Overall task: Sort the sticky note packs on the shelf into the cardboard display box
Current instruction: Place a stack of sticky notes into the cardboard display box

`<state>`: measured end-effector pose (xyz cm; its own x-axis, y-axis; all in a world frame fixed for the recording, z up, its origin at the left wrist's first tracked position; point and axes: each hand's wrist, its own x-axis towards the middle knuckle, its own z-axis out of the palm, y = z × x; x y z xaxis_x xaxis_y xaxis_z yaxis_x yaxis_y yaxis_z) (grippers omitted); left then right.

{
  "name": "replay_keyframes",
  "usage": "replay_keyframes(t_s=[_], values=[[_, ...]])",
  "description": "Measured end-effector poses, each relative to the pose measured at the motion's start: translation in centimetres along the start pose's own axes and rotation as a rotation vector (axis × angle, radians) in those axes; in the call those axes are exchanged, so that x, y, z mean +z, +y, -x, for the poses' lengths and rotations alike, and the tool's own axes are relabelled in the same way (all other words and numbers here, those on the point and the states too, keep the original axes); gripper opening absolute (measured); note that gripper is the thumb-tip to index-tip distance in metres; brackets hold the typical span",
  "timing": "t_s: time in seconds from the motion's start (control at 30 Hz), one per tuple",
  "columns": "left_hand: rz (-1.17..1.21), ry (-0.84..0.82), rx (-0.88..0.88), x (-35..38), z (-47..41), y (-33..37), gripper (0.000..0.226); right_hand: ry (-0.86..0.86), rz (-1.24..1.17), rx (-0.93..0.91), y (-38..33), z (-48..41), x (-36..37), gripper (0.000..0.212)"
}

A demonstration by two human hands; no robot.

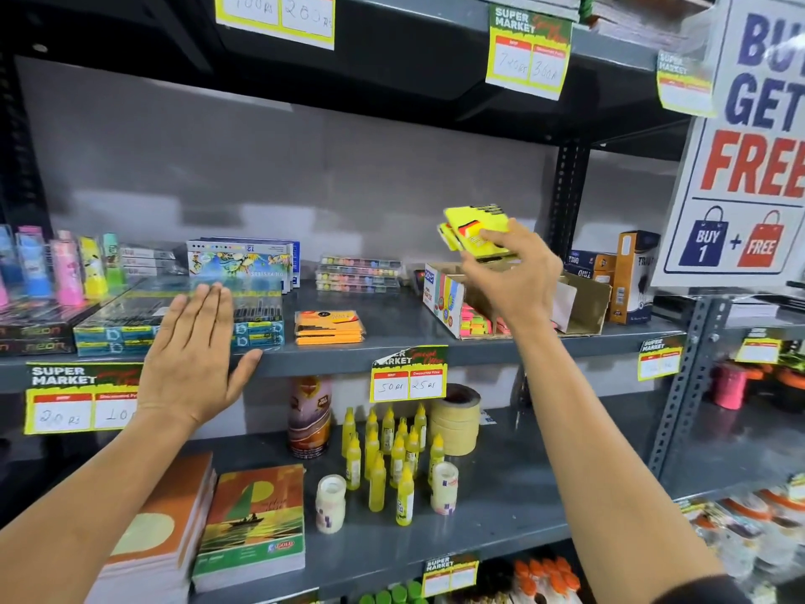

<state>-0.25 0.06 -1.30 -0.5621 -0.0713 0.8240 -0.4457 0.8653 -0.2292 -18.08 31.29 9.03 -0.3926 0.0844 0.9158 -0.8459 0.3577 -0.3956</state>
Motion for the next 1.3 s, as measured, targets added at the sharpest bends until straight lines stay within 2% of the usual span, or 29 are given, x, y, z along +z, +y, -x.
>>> replay_keyframes(t_s=[0.23,0.53,0.73,0.9,1.07,1.17,1.3], values=[[0.001,0.012,0.005,0.2,0.1,0.0,0.080,-0.075,0.174,0.208,5.4,-0.3,-1.3,0.033],[0.007,0.033,0.001,0.3,0.1,0.0,0.079,-0.224,0.312,0.315,8.5,1.9,-1.7,0.036],[0.003,0.035,0.001,0.2,0.1,0.0,0.079,-0.313,0.449,0.260,8.3,2.5,-1.8,0.034],[-0.002,0.039,0.001,0.2,0.1,0.0,0.079,-0.342,0.457,0.258,9.6,3.8,-1.5,0.048],[-0.003,0.046,0.007,0.3,0.1,0.0,0.079,-0.253,0.552,0.160,10.1,6.6,-1.2,0.056],[-0.011,0.059,0.011,0.4,0.1,-0.1,0.078,-0.199,0.525,0.139,9.6,8.4,-1.0,0.061],[-0.017,0.067,0.009,0.5,0.1,0.0,0.077,-0.232,0.500,0.127,8.9,10.5,-0.1,0.065]])
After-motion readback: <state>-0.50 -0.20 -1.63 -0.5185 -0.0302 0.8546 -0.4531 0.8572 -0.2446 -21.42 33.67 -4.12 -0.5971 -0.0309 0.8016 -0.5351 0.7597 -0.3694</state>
